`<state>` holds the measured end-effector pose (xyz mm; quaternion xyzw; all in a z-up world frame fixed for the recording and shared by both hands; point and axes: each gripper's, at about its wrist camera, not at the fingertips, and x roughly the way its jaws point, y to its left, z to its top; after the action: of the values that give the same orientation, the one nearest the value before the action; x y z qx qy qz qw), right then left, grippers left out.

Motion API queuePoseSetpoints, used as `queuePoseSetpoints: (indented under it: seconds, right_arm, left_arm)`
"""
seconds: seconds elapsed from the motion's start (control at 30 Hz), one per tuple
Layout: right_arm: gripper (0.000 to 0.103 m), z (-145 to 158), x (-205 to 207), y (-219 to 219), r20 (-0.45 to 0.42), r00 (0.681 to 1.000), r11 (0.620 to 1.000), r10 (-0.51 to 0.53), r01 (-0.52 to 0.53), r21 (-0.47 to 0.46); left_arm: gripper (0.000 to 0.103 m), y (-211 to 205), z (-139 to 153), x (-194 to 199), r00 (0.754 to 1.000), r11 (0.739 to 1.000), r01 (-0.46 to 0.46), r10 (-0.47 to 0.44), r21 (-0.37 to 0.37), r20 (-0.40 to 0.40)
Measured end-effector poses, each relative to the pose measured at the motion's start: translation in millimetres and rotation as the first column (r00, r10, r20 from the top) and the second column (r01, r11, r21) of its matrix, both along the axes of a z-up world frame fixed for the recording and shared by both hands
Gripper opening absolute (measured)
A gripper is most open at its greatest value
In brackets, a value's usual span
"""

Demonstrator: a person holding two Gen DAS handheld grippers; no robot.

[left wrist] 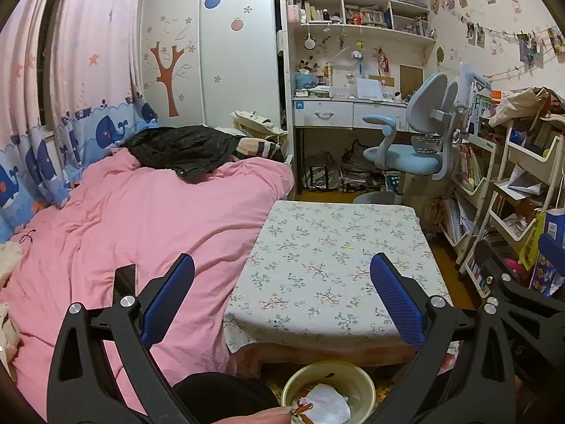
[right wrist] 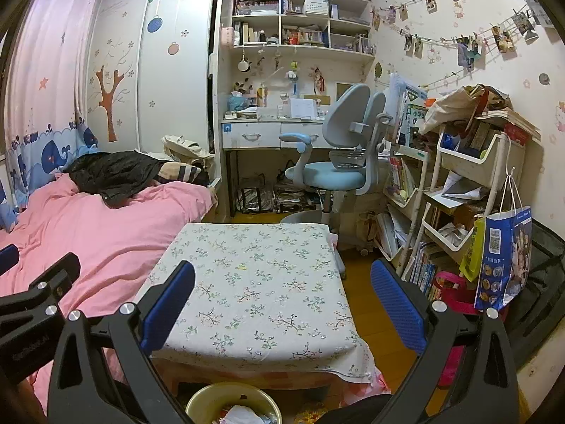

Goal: Collect trash

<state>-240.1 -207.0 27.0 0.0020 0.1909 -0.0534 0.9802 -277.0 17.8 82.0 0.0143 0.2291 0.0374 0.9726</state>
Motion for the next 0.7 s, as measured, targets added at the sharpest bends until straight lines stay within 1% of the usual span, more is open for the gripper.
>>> queuePoseSetpoints:
  seconds: [0.3,0.37,0.4,0.43,0.5,0.7]
  right_arm:
    - [0.096,-2,1,0,-0.005,1.0,1.0,0.001,-0.001,0.003]
    - [0.096,-2,2,0,-0.004,1.0,1.0,0.002,-0.002,-0.001]
    - [0.096,-3,3,1,-0.005,1.0,1.0,0.002,-0.002,-0.003]
    - [0.096,-4,4,0,-0.008,1.0,1.0,0.0,0.0,-0.004]
    - [0.096,-6,6,-2,-0.013,1.0,1.0,-0.006,0.006,-0.004]
    - [0.096,-12,21,-10,-0.033,0.999,0.999,-0.033,0.033,-0.007]
  left_arm:
    - [0.096,0,-3,6,1.0,1.0,0.016,-0.016,-0.008,-0.011]
    - [0.096,1,-3,3,1.0,1.0,0.015,-0.014,-0.022,0.026]
    - [0.096,2,-3,1,0.999,1.0,0.004,-0.003,-0.021,0.049]
    - [0.096,1,-2,1,0.998,1.0,-0.007,0.008,-0.01,0.055]
    - [0.096,4,-2,3,0.999,1.0,-0.006,0.007,-0.015,0.046]
    - [0.096,1,-3,27,0.999,0.999,0.041,-0.041,-0.014,-0.014]
